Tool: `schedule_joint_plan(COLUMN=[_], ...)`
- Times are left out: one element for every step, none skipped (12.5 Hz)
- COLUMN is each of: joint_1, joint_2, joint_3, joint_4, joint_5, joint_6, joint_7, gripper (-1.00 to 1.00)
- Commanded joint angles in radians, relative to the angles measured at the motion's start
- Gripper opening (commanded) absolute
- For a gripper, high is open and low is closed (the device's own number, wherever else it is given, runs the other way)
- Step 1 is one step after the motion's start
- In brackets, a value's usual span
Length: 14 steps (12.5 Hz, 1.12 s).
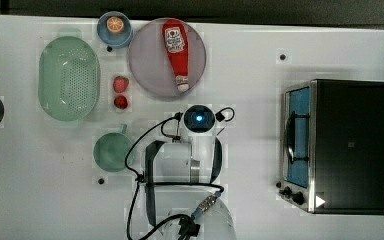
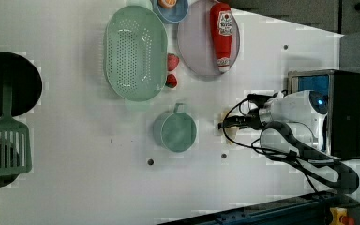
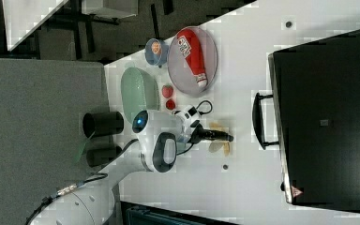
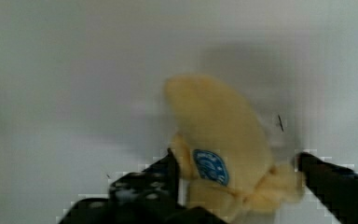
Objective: Pick Banana and place it in mug.
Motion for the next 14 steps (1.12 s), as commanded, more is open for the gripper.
schedule_joint_plan(joint_1=[-0.009, -0.01, -0.012, -0.014, -0.014, -0.014, -0.013, -0.012, -0.009, -0.004, 0.0, 0.002, 0.002, 0.004], joint_2=[-0.062, -0.077, -0.102, -0.155, -0.2, -0.248, -0.296, -0.354, -0.396, -0.436, -0.473, -0.506, -0.536, -0.566], joint_3=[-0.034, -0.035, -0.036, -0.036, -0.036, -0.036, -0.035, -0.033, -0.031, -0.024, -0.014, -0.002, 0.011, 0.029], joint_4=[0.001, 0.005, 0.01, 0.014, 0.014, 0.016, 0.02, 0.03, 0.046, 0.067, 0.094, 0.128, 0.164, 0.195], joint_5=[-0.009, -0.008, -0.007, -0.007, -0.007, -0.007, -0.007, -0.007, -0.007, -0.007, -0.007, -0.007, -0.007, -0.007], joint_6=[0.019, 0.018, 0.017, 0.015, 0.01, 0.003, -0.012, -0.066, -0.141, -0.235, -0.326, -0.4, -0.457, -0.515], joint_7=[-0.014, -0.014, -0.014, -0.014, -0.012, -0.005, -0.002, -0.002, -0.002, -0.001, 0.007, 0.03, 0.066, 0.103], gripper=[-0.3, -0.3, -0.3, -0.3, -0.3, -0.3, -0.3, -0.3, -0.3, -0.3, -0.3, -0.3, -0.3, -0.3])
